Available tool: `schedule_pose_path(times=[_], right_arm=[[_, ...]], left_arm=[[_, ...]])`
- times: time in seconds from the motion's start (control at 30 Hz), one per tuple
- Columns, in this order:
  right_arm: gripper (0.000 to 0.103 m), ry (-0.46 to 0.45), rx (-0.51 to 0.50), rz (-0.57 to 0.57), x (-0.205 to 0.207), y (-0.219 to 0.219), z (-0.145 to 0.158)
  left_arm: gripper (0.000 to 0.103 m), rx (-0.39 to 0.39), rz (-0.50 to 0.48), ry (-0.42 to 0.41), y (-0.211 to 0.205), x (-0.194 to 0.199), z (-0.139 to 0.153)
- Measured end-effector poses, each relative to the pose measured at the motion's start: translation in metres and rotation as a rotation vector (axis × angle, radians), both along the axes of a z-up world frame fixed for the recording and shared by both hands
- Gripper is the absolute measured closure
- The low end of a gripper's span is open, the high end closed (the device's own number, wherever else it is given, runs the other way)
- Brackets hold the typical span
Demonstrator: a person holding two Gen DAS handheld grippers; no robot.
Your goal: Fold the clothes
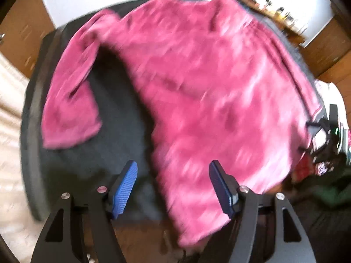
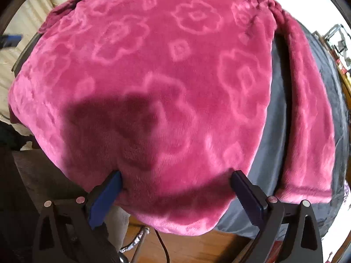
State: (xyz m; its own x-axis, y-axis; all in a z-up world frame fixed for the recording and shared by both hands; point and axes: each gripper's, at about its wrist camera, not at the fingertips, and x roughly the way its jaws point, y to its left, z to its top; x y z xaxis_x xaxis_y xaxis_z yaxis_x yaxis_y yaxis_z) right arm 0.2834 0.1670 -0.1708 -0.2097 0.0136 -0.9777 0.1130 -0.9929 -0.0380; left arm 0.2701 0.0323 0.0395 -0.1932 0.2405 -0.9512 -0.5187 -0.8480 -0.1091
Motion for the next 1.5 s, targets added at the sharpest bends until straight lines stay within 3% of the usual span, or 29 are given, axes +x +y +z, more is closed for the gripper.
schedule_pose_path(times=[0.1,0.2,0.5,0.63,0.77,0.93,1.07,1.37,1.5], right_arm=[[0.003,0.067,-0.008,-0.026,-0.016,0.004,0.019],[0.003,0.138,0.006,-0.072,-0.041,0.010,0.035],[0.003,0.256,0.073,-0.164,-0.122,0.029,0.060],[0.003,0.291,0.044,-0.250,-0.160,0.058,0.070],[0.003,0.313,0.021,-0.313,-0.209,0.079,0.071],[0.003,0.302,-0.035,-0.312,-0.271,0.090,0.055],[0.003,0.264,-0.049,-0.297,-0.313,0.083,0.030],[0.001,0.229,-0.007,-0.317,-0.366,0.075,-0.007],[0.001,0.218,-0.004,-0.319,-0.374,0.071,-0.007]], left_arm=[[0.031,0.037,0.034,0.046,0.046,-0.041,0.007],[0.031,0.068,0.117,0.066,0.064,-0.094,0.002],[0.031,0.042,0.191,0.073,0.108,-0.204,-0.034],[0.031,0.030,0.223,0.077,0.126,-0.250,-0.050],[0.031,0.012,0.246,0.088,0.130,-0.273,-0.068],[0.029,-0.006,0.272,0.105,0.134,-0.300,-0.089],[0.028,-0.065,0.231,0.193,0.141,-0.309,-0.091],[0.024,-0.109,0.272,0.277,0.124,-0.341,-0.089],[0.012,-0.115,0.271,0.314,0.118,-0.344,-0.091]])
